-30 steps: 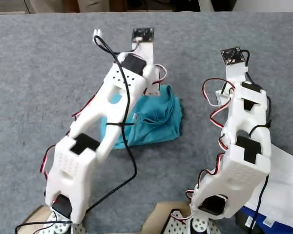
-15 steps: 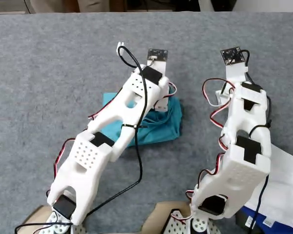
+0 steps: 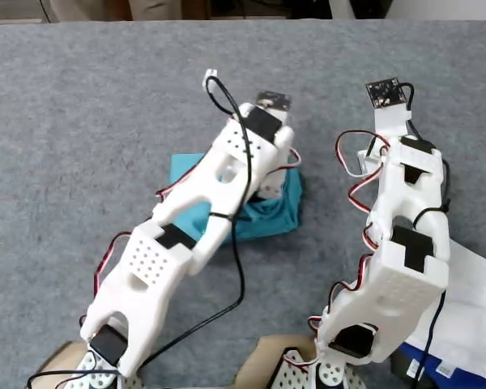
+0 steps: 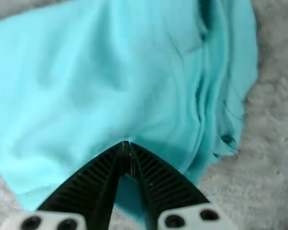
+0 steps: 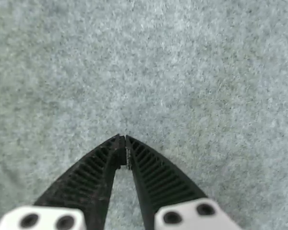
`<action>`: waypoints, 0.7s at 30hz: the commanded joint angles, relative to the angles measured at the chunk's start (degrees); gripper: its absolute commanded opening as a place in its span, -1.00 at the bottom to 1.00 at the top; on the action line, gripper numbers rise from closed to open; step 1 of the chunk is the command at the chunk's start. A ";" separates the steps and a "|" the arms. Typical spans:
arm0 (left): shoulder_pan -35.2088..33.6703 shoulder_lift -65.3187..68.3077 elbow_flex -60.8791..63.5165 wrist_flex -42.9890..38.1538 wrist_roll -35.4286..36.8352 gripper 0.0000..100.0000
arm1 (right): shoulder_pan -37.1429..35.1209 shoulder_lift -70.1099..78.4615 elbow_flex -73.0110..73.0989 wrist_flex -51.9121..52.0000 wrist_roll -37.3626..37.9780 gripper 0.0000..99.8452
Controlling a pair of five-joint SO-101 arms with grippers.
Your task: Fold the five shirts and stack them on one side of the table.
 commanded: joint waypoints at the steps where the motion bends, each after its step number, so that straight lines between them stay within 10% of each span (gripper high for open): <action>1: 3.16 -0.57 -2.29 0.62 -0.18 -0.96 | 0.57 -0.31 -3.03 0.18 0.00 -0.99; 13: 7.74 -0.57 -2.46 1.14 0.00 -0.96 | 0.92 -0.31 -3.12 0.18 -0.26 -0.99; 21: -1.85 -7.69 -14.33 1.14 -3.78 -0.96 | 0.92 -0.31 -3.12 0.18 -0.26 -0.99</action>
